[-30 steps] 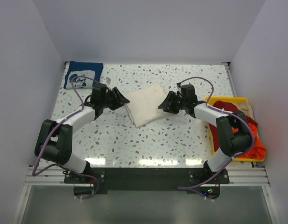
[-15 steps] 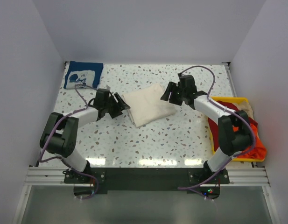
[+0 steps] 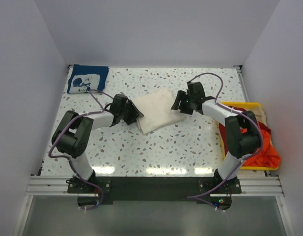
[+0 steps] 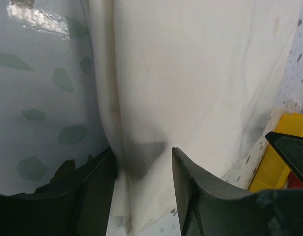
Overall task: Fold and stack the t-shirts
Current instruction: Neatly place the folded tshirt to the corner
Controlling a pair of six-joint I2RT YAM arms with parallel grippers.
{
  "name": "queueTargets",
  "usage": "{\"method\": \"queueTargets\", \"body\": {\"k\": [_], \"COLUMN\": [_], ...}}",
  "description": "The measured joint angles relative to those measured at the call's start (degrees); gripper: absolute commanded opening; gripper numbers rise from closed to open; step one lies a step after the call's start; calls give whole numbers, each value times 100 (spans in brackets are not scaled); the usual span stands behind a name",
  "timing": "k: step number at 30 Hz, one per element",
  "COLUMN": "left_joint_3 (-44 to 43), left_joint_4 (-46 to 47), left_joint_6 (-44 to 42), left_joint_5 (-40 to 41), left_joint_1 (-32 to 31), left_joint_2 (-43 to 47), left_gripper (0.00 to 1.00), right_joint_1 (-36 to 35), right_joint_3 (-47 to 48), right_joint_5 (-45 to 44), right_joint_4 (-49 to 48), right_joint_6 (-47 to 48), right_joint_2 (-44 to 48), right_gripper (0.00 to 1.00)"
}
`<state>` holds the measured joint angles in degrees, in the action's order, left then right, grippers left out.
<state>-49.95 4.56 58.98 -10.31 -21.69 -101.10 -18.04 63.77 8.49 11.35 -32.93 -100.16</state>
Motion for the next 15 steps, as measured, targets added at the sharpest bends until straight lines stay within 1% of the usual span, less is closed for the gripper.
{"method": "queueTargets", "body": {"k": [4,5,7,8,11,15], "left_joint_3": [-175,-258,-483,-614,-1228,-2319], "left_joint_4": [-57,-105,-284,-387,-981,-1803], "left_joint_6": [199,214,216,190,-70,-826], "left_joint_5": [304,365,498,568,944,1711], "left_joint_1": [-243,-286,-354,-365,-417,-417], "left_joint_2": [-136,-197,-350,-433,-745,-1244], "left_gripper": [47,39,32,20,0,0], "right_joint_1": [0,0,0,0,0,0], "right_joint_3": [0,-2,-9,-20,-140,-398], "right_joint_5": [0,2,9,17,90,192], "right_joint_4": [7,7,0,-4,-20,9], "right_joint_6": [0,0,-2,-4,-33,-96], "right_joint_2": [2,2,4,13,118,472], "right_gripper": [62,62,62,61,61,61]}}
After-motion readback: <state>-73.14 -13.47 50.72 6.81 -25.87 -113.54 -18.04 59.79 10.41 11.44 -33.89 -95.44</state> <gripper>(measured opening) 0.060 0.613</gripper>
